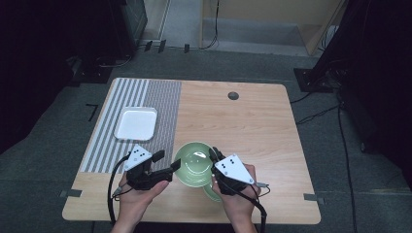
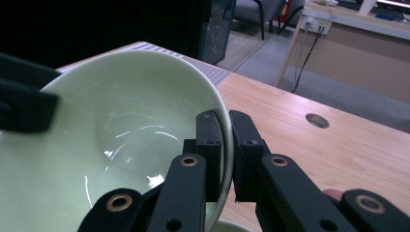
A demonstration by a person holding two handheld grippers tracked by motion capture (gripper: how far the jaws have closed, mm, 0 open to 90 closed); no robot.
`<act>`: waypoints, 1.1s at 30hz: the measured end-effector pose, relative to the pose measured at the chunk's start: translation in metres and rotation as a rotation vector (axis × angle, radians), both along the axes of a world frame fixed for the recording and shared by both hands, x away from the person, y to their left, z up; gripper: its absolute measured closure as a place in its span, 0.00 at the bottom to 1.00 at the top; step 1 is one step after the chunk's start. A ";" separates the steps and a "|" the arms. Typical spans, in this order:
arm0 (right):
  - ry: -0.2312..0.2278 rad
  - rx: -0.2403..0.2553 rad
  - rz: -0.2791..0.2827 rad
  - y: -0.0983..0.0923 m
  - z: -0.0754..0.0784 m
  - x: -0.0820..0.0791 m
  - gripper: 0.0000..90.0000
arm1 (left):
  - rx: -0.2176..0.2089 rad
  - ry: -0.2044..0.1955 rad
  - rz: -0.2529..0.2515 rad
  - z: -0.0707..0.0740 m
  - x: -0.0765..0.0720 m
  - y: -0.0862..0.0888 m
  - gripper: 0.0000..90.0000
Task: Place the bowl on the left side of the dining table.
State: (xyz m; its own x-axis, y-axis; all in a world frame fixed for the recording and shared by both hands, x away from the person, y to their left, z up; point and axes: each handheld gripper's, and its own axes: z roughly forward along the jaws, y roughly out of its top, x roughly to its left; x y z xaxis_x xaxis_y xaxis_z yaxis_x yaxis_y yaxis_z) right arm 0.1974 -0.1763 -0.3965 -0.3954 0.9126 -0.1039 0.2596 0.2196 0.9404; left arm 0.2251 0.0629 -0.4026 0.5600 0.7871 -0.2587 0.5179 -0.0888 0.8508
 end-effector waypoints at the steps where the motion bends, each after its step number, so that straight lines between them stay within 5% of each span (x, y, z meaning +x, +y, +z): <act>1: -0.003 0.001 0.003 0.002 0.001 0.000 0.94 | -0.003 0.004 0.003 0.000 0.000 0.001 0.40; 10: -0.027 -0.020 0.016 0.024 0.000 -0.004 0.94 | 0.030 0.033 -0.010 -0.004 0.002 -0.001 0.68; 15: -0.050 -0.026 0.022 0.037 0.000 -0.008 0.94 | 0.060 0.021 0.028 -0.004 0.003 0.005 0.90; 24: -0.072 -0.060 -0.009 0.056 -0.007 -0.011 0.95 | 0.113 -0.042 0.043 -0.006 0.007 0.016 0.94; 30: -0.040 -0.013 -0.002 0.061 -0.007 -0.011 0.92 | 0.080 -0.059 0.018 -0.007 0.010 0.028 0.94; 33: -0.026 0.016 0.015 0.056 -0.002 -0.012 0.82 | 0.080 -0.065 0.020 -0.008 0.011 0.030 0.94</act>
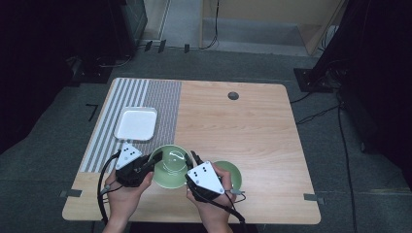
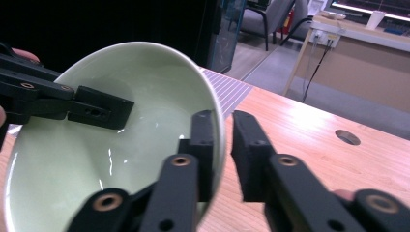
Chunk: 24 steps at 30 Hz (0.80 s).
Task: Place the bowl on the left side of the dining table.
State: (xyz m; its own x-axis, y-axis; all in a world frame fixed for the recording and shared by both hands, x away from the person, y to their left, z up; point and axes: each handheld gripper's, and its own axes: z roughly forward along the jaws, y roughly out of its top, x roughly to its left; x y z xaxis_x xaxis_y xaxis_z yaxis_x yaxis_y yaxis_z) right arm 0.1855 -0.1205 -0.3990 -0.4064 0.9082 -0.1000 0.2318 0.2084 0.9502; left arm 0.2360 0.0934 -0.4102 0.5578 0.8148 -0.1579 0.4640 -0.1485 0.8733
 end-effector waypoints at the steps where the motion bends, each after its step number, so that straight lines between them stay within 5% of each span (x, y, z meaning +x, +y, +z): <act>1: 0.013 0.013 0.006 -0.003 0.001 0.000 0.79 | -0.001 0.001 0.000 -0.001 0.001 0.000 0.94; 6: 0.054 0.127 0.079 -0.024 0.007 -0.003 0.66 | 0.011 0.006 0.016 -0.005 0.004 0.005 0.94; 7: 0.067 0.151 0.097 -0.033 0.010 -0.008 0.56 | 0.007 0.007 0.021 -0.005 0.004 0.007 0.94; 15: 0.112 0.170 0.076 -0.074 0.009 -0.013 0.24 | -0.004 0.011 0.059 -0.008 0.009 0.020 0.94; 24: 0.149 0.187 -0.017 -0.112 -0.001 -0.009 0.23 | -0.001 0.012 0.091 -0.011 0.013 0.031 0.94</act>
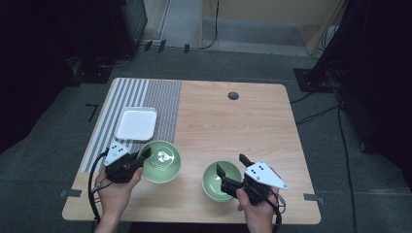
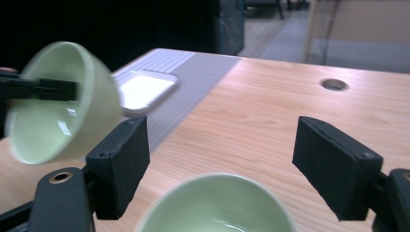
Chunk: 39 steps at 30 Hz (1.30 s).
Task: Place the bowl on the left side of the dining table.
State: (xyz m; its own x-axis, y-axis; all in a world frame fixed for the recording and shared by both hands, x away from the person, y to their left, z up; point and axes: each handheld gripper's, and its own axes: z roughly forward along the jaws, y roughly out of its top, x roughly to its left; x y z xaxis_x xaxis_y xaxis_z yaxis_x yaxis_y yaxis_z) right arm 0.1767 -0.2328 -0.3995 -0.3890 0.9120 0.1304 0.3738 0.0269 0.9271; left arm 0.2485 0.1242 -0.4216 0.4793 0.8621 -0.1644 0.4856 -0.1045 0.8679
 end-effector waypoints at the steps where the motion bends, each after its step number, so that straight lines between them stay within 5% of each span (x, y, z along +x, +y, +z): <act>1: 0.004 -0.018 -0.014 -0.004 -0.001 0.001 0.23 | -0.003 0.002 0.004 -0.001 0.000 0.001 0.94; 12: 0.065 0.004 -0.146 -0.073 -0.023 0.012 0.18 | -0.021 0.016 0.044 -0.004 0.006 0.019 0.94; 21: 0.117 -0.041 -0.234 -0.108 -0.049 0.020 0.18 | -0.019 0.020 0.068 -0.005 0.008 0.026 0.94; 35: 0.308 -0.127 -0.290 -0.146 -0.106 0.035 0.18 | -0.042 0.050 0.098 -0.010 0.013 0.039 0.94; 39: 0.355 -0.104 -0.297 -0.155 -0.117 0.038 0.18 | -0.039 0.053 0.114 -0.009 0.017 0.043 0.94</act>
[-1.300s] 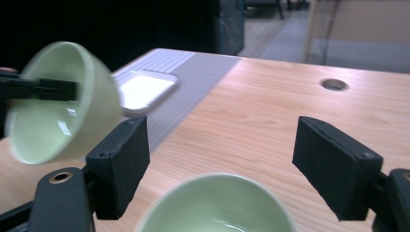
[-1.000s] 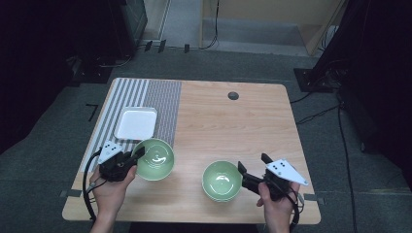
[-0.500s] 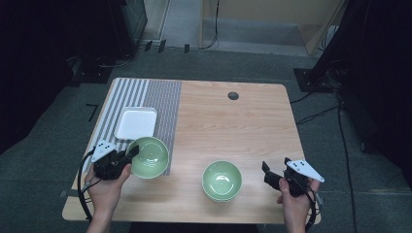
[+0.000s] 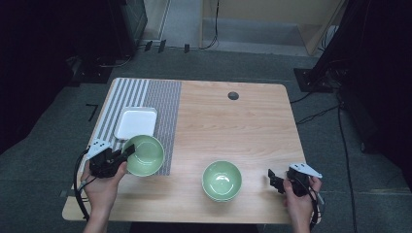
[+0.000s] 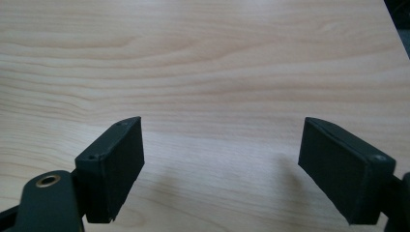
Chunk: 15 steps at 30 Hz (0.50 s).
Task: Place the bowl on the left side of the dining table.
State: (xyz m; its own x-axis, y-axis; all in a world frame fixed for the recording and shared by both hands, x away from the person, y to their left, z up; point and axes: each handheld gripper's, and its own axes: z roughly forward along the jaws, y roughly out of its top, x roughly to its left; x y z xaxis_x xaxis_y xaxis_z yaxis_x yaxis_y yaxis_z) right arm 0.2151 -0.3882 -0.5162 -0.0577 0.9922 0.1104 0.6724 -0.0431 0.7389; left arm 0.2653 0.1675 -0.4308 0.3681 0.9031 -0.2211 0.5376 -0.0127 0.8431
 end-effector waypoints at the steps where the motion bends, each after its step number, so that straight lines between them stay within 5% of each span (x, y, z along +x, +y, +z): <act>1: 0.010 -0.004 -0.003 -0.002 -0.003 0.001 0.18 | 0.003 0.001 0.001 0.000 0.001 0.002 0.94; 5: 0.007 -0.083 -0.018 -0.003 -0.008 0.000 0.18 | 0.006 -0.001 0.016 0.002 0.004 0.008 0.94; 15: 0.009 -0.083 -0.013 -0.003 -0.009 0.000 0.16 | -0.004 -0.003 0.043 0.007 0.016 0.020 0.94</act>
State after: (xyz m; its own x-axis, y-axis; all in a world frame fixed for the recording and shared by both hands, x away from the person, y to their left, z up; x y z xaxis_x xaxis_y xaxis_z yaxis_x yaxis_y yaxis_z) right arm 0.2156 -0.3909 -0.5247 -0.0445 0.9986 0.0284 0.6791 0.0094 0.7340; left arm 0.2813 0.1874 -0.4234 0.3292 0.9173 -0.2239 0.5349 0.0142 0.8448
